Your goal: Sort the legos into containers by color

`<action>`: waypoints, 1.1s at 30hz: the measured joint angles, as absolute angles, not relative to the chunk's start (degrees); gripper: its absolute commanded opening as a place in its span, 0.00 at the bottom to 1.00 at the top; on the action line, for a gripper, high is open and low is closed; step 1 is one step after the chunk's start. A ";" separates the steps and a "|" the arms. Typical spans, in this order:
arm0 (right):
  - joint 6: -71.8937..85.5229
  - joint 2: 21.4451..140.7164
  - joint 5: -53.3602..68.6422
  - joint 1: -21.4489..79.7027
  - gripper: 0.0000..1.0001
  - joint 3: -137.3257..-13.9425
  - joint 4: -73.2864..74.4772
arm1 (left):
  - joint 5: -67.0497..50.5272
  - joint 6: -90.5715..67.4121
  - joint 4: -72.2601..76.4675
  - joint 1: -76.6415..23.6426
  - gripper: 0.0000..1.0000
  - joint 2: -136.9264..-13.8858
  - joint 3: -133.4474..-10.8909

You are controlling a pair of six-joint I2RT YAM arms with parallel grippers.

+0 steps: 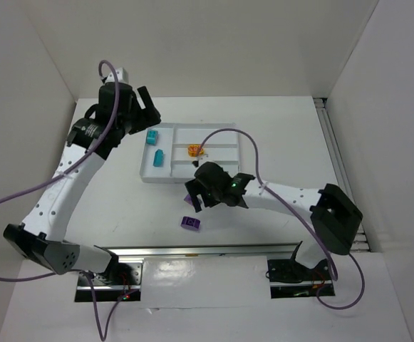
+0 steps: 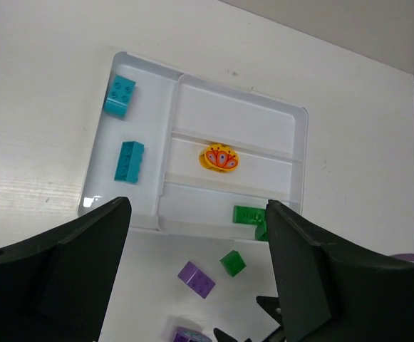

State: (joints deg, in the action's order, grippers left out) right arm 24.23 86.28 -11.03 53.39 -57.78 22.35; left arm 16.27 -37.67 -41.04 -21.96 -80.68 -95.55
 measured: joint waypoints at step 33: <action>8.03 102.13 -3.51 63.88 0.29 -65.91 21.52 | 15.14 -36.16 -44.75 -18.15 0.88 -79.18 -90.67</action>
State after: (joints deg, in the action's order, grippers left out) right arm 8.03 102.13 -3.51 63.88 -65.91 21.52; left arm 15.14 -36.16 -44.75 -18.15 -79.18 -90.67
